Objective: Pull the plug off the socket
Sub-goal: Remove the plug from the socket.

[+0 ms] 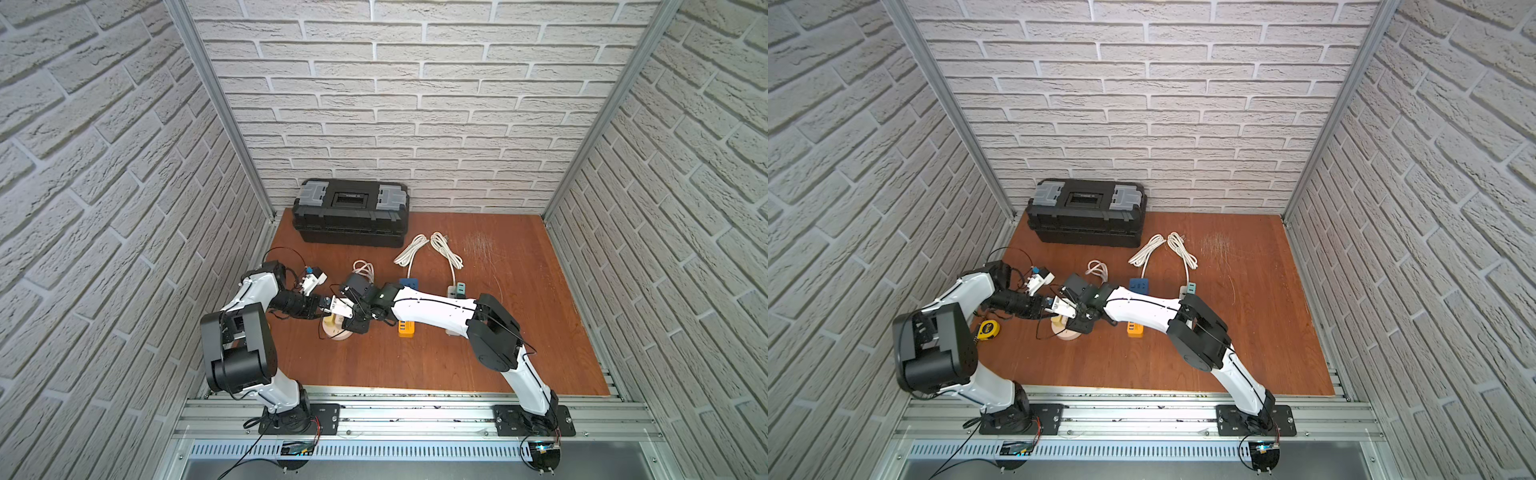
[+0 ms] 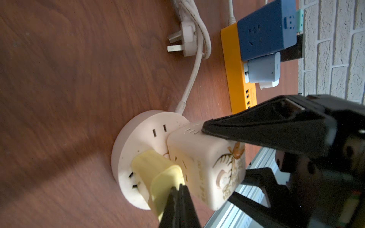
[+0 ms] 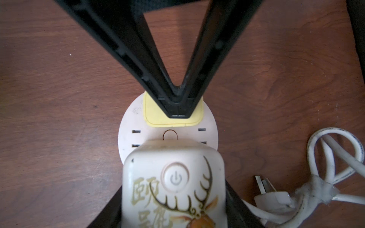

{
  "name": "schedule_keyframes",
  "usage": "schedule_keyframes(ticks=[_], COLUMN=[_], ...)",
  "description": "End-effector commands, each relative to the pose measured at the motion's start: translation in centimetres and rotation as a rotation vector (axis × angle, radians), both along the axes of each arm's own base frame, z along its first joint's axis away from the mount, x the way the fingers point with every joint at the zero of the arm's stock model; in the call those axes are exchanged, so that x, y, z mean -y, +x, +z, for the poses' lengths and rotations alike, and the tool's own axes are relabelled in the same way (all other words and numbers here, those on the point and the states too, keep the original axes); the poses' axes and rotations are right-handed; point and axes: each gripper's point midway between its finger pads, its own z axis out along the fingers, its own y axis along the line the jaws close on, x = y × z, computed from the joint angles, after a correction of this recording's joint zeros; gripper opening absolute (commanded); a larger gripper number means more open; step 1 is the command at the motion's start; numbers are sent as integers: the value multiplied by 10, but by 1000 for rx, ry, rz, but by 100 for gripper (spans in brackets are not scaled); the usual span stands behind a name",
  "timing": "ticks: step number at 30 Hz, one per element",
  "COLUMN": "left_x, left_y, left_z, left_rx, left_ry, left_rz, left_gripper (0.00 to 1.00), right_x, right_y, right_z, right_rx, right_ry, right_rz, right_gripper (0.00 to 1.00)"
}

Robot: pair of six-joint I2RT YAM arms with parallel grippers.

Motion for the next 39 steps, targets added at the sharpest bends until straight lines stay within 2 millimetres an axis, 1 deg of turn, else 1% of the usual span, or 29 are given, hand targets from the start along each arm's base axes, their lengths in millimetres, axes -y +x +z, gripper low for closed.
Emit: schedule_keyframes(ticks=[1, 7, 11, 15, 20, 22, 26, 33, 35, 39], left_x=[-22, -25, -27, -28, -31, -31, -32, -31, -31, -32], left_y=[-21, -24, -25, -27, -25, -26, -25, -26, -26, -26], left_z=[-44, -49, -51, -54, -57, -58, -58, -58, -58, -58], left_rx=[-126, -137, -143, -156, -168, -173, -171, -170, -171, -171], left_ry=[178, 196, 206, 212, 228, 232, 233, 232, 232, 234], left_rz=[-26, -31, -31, -32, -23, -24, -21, -23, -23, -21], left_gripper=[0, 0, 0, 0, 0, 0, 0, 0, 0, 0], right_x=[-19, -24, -27, -26, -29, -29, -34, -38, -40, -39], right_y=[2, 2, 5, 11, 7, 8, 5, 11, 11, 11], right_z=[19, 25, 23, 26, 25, 22, 22, 36, 38, 38], right_rx=[61, -83, -103, -29, 140, 170, 111, -60, -78, -52], right_ry=[51, 101, 85, 81, 73, 71, 100, 192, 207, 179], right_rz=[22, 8, -2, -20, 2, -8, -23, -77, -67, -56], right_gripper=[3, 3, 3, 3, 3, 3, 3, 3, 3, 3])
